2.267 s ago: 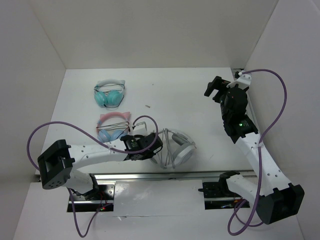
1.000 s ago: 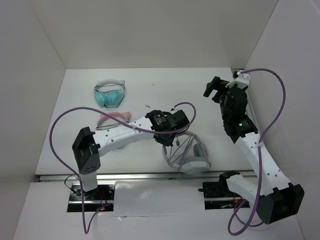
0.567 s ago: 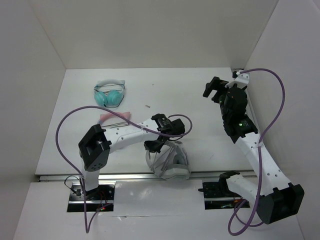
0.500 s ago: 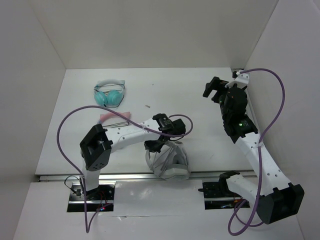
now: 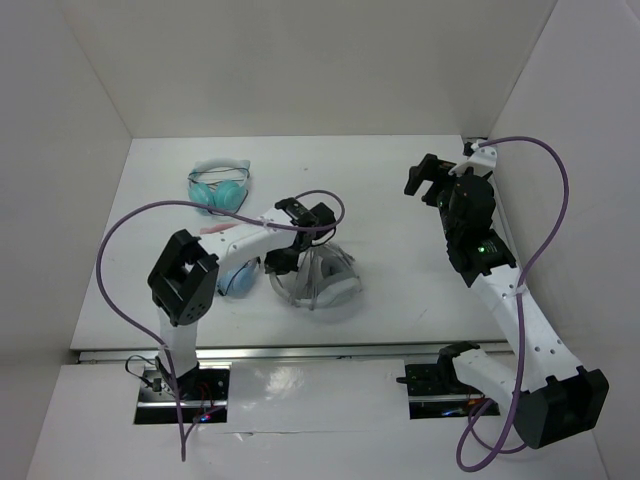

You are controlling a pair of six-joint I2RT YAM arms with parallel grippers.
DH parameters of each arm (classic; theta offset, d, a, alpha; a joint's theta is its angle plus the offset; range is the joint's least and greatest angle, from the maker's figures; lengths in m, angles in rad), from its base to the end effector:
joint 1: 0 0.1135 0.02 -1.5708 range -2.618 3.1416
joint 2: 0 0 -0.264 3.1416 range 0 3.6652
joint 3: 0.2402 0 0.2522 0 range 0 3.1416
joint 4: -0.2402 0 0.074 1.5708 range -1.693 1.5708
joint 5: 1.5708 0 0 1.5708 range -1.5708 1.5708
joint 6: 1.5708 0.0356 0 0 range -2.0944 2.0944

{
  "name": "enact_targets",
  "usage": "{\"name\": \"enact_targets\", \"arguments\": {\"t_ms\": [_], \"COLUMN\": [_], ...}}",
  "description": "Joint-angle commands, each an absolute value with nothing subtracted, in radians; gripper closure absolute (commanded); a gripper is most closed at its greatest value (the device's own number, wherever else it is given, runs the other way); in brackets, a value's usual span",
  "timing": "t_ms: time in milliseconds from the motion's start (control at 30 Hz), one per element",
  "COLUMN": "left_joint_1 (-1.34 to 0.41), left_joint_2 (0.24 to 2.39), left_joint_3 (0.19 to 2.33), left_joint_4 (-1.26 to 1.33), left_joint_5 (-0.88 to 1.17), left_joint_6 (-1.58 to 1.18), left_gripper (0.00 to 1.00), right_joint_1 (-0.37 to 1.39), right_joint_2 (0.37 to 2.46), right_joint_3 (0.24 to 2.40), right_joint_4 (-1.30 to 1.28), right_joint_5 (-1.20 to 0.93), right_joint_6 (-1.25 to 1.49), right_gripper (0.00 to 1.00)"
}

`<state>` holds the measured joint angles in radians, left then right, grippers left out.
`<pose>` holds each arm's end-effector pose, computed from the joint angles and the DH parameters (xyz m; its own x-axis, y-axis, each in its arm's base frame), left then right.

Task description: Wrap the headphones

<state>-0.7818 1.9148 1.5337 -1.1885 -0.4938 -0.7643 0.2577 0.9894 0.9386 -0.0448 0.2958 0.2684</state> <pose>0.2666 -0.2409 0.2213 -0.9413 0.0759 -0.3289 -0.0435 0.9389 0.3413 0.2253 0.0486 0.3713 -0.0792 0.2415 -0.9672 0.0600 0.9696 0.2372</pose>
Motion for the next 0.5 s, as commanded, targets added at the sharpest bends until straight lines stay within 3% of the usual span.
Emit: {"name": "enact_targets", "arguments": {"t_ms": [0,300,467], "left_joint_1": [-0.796,-0.805,-0.805], "left_joint_2": [1.976,2.066,2.089], "left_joint_3": [1.502,1.373,1.290], "left_joint_4": [-1.160,-1.029,-0.997], "left_joint_5": [-0.531,-0.497,-0.517], "left_joint_6": [-0.784,-0.851,-0.934], "left_gripper": [1.00,0.99,0.79], "right_joint_1": [0.264,0.264,0.264], "right_joint_2": [0.965,0.965,0.965], "right_joint_3": [0.950,0.950,0.940], "right_joint_4": [0.000,0.009,0.018], "right_joint_5": [0.284,0.246,0.227], "right_joint_6": [0.259,0.268,0.268], "right_gripper": [0.01,0.01,0.01]}}
